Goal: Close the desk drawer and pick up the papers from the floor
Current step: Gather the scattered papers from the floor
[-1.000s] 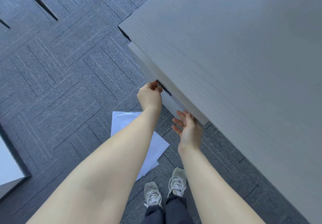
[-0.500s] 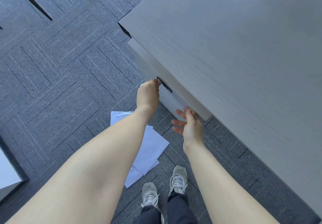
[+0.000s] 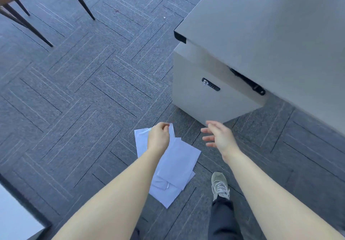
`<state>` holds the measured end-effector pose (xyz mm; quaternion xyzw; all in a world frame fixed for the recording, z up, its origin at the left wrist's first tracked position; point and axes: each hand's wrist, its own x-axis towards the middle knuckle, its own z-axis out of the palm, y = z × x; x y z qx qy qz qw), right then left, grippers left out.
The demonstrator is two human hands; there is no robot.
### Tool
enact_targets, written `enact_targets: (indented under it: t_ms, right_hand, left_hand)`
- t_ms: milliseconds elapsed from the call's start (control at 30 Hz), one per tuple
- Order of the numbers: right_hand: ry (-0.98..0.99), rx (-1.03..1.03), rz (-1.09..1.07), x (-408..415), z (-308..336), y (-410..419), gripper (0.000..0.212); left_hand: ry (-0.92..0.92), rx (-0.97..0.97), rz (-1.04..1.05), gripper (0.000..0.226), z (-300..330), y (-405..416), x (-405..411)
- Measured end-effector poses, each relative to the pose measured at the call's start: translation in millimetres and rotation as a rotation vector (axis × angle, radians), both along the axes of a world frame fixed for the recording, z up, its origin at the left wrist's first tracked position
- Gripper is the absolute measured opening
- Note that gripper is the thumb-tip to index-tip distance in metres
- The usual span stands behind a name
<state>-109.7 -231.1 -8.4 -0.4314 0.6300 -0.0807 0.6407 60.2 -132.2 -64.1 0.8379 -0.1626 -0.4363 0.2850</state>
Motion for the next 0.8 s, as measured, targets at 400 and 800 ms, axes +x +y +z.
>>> enact_targets:
  t_ms: [400, 800]
  right_hand:
    - [0.370, 0.262, 0.037, -1.9, -292.4, 197.9, 0.025]
    - [0.792, 0.020, -0.132, -60.9, -594.1, 184.2, 0.087]
  left_hand:
    - [0.117, 0.314, 0.007, 0.040, -259.9, 217.4, 76.8]
    - [-0.321, 0.209, -0.426, 0.049, -534.5, 144.4, 128.9]
